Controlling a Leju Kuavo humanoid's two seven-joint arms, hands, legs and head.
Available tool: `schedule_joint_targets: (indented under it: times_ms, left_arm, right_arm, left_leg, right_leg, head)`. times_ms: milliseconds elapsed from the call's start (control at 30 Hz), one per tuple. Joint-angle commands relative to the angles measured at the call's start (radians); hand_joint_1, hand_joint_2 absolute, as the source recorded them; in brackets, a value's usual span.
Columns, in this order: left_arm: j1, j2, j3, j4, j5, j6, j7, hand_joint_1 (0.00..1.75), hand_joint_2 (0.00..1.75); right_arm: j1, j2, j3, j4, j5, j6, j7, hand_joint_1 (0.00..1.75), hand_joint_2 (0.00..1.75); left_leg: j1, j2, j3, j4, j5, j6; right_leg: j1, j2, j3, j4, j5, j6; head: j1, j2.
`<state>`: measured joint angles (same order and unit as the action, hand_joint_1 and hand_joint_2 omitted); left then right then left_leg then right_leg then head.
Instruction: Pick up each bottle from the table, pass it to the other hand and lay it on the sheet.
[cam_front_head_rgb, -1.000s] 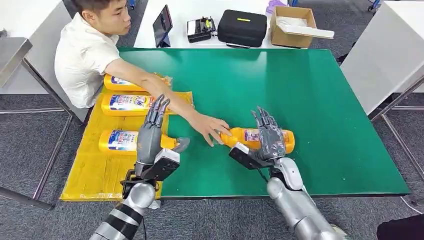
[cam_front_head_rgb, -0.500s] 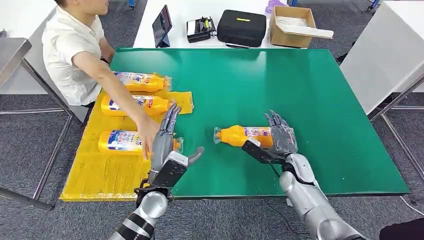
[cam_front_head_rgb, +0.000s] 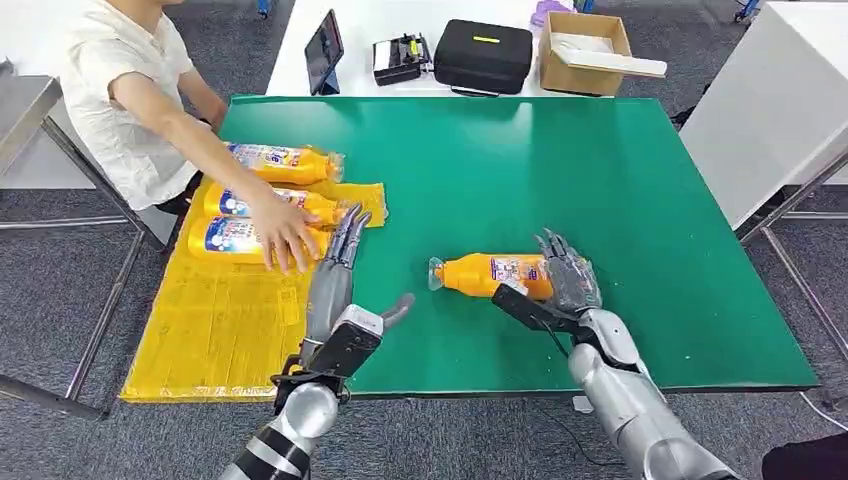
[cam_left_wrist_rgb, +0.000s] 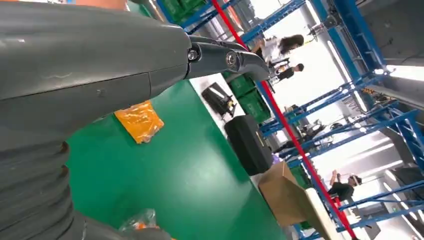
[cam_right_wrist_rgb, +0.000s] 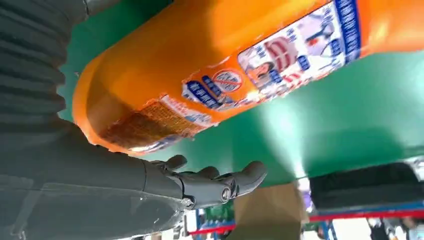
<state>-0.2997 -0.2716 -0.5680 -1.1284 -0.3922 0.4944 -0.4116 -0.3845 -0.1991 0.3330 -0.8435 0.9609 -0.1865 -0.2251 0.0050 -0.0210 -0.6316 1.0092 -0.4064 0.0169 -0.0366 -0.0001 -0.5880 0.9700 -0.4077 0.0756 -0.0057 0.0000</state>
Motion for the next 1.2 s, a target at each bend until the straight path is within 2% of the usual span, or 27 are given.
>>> schedule_joint_targets:
  times_ms: [33,167,200,333,567,700,733,767,833,867,933,967,1033,1067,1100,1167,1200]
  left_arm:
    - [-0.023,0.027,-0.031,0.008,0.005,-0.007,0.007,0.0,1.75]
    - [-0.021,0.026,-0.03,0.013,0.007,-0.007,0.009,0.0,1.75]
    - [-0.02,0.025,-0.03,0.014,0.008,-0.007,0.009,0.0,1.75]
    - [-0.02,0.025,-0.03,0.014,0.008,-0.007,0.009,0.0,1.75]
    - [-0.023,0.024,-0.033,0.021,0.017,-0.013,0.005,0.0,1.75]
    - [-0.045,0.018,-0.045,0.059,0.041,-0.03,-0.004,0.0,1.75]
    - [-0.049,0.018,-0.046,0.066,0.044,-0.03,-0.005,0.0,1.75]
    - [-0.053,0.018,-0.046,0.071,0.046,-0.03,-0.006,0.0,1.75]
    - [-0.062,0.017,-0.045,0.082,0.053,-0.028,-0.011,0.0,1.75]
    - [-0.063,0.017,-0.044,0.085,0.055,-0.027,-0.012,0.0,1.75]
    - [-0.07,0.017,-0.048,0.094,0.061,-0.033,-0.015,0.0,1.75]
    - [-0.07,0.017,-0.048,0.094,0.061,-0.033,-0.015,0.0,1.75]
    - [-0.076,0.016,-0.058,0.106,0.07,-0.047,-0.018,0.0,1.75]
    - [-0.077,0.015,-0.059,0.108,0.072,-0.048,-0.018,0.0,1.75]
    - [-0.076,0.013,-0.06,0.11,0.075,-0.049,-0.018,0.0,1.75]
    - [-0.077,0.011,-0.065,0.117,0.08,-0.06,-0.017,0.0,1.75]
    - [-0.075,0.011,-0.069,0.119,0.084,-0.063,-0.019,0.0,1.75]
  right_arm:
    - [-0.045,-0.054,0.086,0.002,0.032,0.059,0.067,0.0,1.75]
    - [-0.077,-0.063,0.099,0.038,0.064,0.055,0.111,0.0,1.75]
    - [-0.083,-0.065,0.098,0.04,0.063,0.058,0.111,0.0,1.75]
    - [-0.083,-0.065,0.098,0.04,0.063,0.058,0.111,0.0,1.75]
    - [-0.096,-0.058,0.096,0.071,0.051,0.064,0.11,0.0,1.75]
    - [-0.153,-0.032,0.102,0.229,0.022,0.104,0.093,0.0,1.75]
    - [-0.157,-0.029,0.101,0.251,0.017,0.104,0.085,0.07,1.75]
    - [-0.164,-0.026,0.105,0.267,0.018,0.109,0.078,1.33,1.75]
    - [-0.172,-0.021,0.105,0.29,0.011,0.103,0.062,1.17,1.75]
    - [-0.174,-0.017,0.103,0.299,0.006,0.106,0.062,1.29,1.75]
    - [-0.177,-0.011,0.095,0.323,-0.011,0.122,0.057,1.22,1.75]
    - [-0.174,-0.013,0.095,0.325,-0.011,0.122,0.057,1.31,1.75]
    - [-0.174,-0.018,0.097,0.367,-0.021,0.148,0.044,1.24,1.75]
    - [-0.169,-0.022,0.095,0.371,-0.025,0.147,0.038,1.27,1.75]
    - [-0.163,-0.024,0.089,0.373,-0.032,0.14,0.036,1.17,1.75]
    - [-0.155,-0.027,0.089,0.384,-0.037,0.152,0.035,1.38,1.75]
    - [-0.147,-0.031,0.084,0.385,-0.045,0.158,0.033,1.71,1.75]
  left_leg:
    - [0.001,0.003,0.004,0.001,-0.002,-0.001]
    - [0.0,0.003,0.002,0.0,-0.001,0.0]
    - [0.001,0.006,0.007,0.002,-0.005,-0.001]
    - [0.0,0.001,0.001,0.0,0.0,0.0]
    - [0.001,0.004,0.004,0.0,-0.003,-0.001]
    - [0.001,0.005,0.005,0.001,-0.003,-0.001]
    - [0.001,0.003,0.004,0.0,-0.002,0.0]
    - [0.001,0.004,0.005,0.0,-0.002,-0.001]
    - [0.001,0.003,0.005,0.0,-0.002,-0.001]
    - [0.001,0.003,0.004,0.0,-0.002,-0.001]
    - [0.001,0.004,0.005,0.0,-0.002,-0.001]
    - [0.001,0.003,0.004,0.0,-0.002,-0.001]
    - [0.001,0.001,0.005,-0.001,-0.002,-0.001]
    - [0.001,0.0,0.005,-0.001,-0.001,-0.001]
    - [0.002,0.001,0.006,0.0,-0.002,-0.001]
    - [0.001,0.0,0.005,-0.001,-0.001,0.0]
    - [0.002,0.0,0.006,-0.001,-0.001,0.0]
  right_leg:
    - [0.002,0.001,0.003,0.0,-0.001,-0.004]
    - [0.0,0.002,0.002,0.0,0.0,-0.003]
    - [0.003,0.004,0.007,0.0,-0.002,-0.007]
    - [0.0,0.0,0.001,0.0,0.0,-0.002]
    - [0.002,0.003,0.004,0.0,-0.001,-0.004]
    - [0.002,0.003,0.005,0.0,-0.001,-0.005]
    - [0.001,0.002,0.004,-0.001,-0.001,-0.004]
    - [0.002,0.002,0.005,-0.001,-0.001,-0.005]
    - [0.002,0.002,0.005,-0.001,-0.001,-0.005]
    - [0.002,0.002,0.004,-0.001,-0.001,-0.004]
    - [0.002,0.003,0.005,-0.001,-0.001,-0.005]
    - [0.002,0.002,0.004,-0.001,-0.001,-0.004]
    - [0.002,0.0,0.006,-0.002,-0.001,-0.005]
    - [0.002,-0.001,0.005,-0.002,-0.001,-0.004]
    - [0.003,-0.001,0.007,-0.002,-0.001,-0.005]
    - [0.002,-0.001,0.006,-0.002,-0.001,-0.003]
    - [0.002,-0.002,0.007,-0.002,-0.001,-0.004]
  head:
    - [0.0,0.0]
    - [0.0,0.0]
    - [0.0,0.0]
    - [0.0,0.0]
    - [0.0,0.0]
    - [0.0,0.0]
    - [0.0,0.0]
    - [0.0,0.0]
    - [0.0,0.0]
    - [0.0,0.0]
    - [0.0,0.0]
    - [0.0,0.0]
    - [0.0,0.0]
    - [0.0,0.0]
    - [0.0,0.0]
    - [0.0,0.0]
    - [0.0,0.0]
